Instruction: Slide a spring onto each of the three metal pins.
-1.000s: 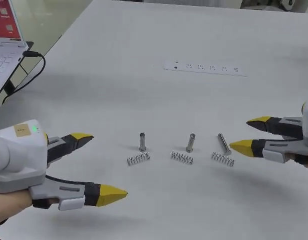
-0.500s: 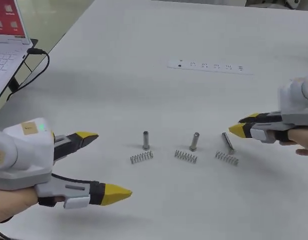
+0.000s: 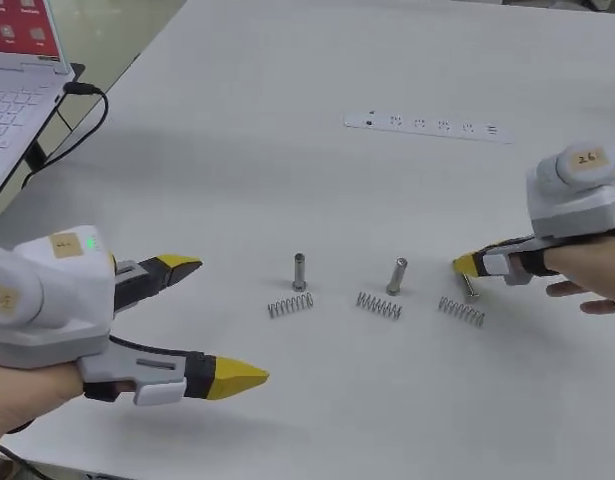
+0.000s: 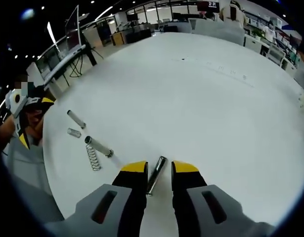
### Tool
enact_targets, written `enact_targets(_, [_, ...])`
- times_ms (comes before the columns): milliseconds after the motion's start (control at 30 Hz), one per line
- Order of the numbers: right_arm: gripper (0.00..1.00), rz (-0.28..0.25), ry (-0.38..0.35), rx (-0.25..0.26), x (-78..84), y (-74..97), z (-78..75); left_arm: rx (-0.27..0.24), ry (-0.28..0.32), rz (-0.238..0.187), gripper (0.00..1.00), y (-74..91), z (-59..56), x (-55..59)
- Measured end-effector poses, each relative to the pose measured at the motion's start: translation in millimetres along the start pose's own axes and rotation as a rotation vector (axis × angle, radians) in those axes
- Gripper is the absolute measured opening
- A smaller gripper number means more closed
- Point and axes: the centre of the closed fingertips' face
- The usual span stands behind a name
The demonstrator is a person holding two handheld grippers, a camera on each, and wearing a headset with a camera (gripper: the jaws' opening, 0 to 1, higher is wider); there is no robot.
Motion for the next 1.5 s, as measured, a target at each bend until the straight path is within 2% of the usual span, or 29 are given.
enact_targets(67, [0.15, 0.021, -0.001, 0.017, 3.0, -2.5, -1.9, 0.001, 0.000, 0.001, 0.90, 0.2, -0.2, 0.4])
enact_targets(467, [0.09, 0.065, 0.011, 0.054, 5.8, -12.2, 0.2, -0.054, 0.001, -0.002, 0.89, 5.5, 11.5, 4.1])
enact_targets(633, [0.07, 0.079, 0.037, 0.078, 6.1, -14.1, 1.6, -0.048, 0.005, 0.000, 0.89, 3.8, 10.3, 5.0])
enact_targets(767, [0.06, 0.094, 0.074, 0.086, 6.7, -14.8, -0.3, -0.024, 0.000, 0.008, 0.88, 0.6, 5.1, 6.1])
enact_targets(1067, [0.05, 0.073, 0.054, 0.064, 7.6, -12.8, 1.5, -0.020, -0.004, 0.009, 0.88, 0.1, 7.2, 5.5])
enact_targets(1300, [0.05, 0.028, 0.041, 0.039, 2.4, -3.7, 3.9, -0.019, -0.003, 0.012, 0.88, -0.2, 7.8, 6.4])
enact_targets(1500, [0.05, -0.004, 0.065, 0.034, 1.3, 3.7, 5.8, -0.018, -0.005, 0.010, 0.88, -1.8, 6.0, 4.7])
Point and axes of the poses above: the centre of the closed fingertips' face, and the gripper's own axes: y roughly backward along the fingers, z roughly to its left, x roughly out of its underside, and after that the axes turned 8 degrees about -y, right-handed
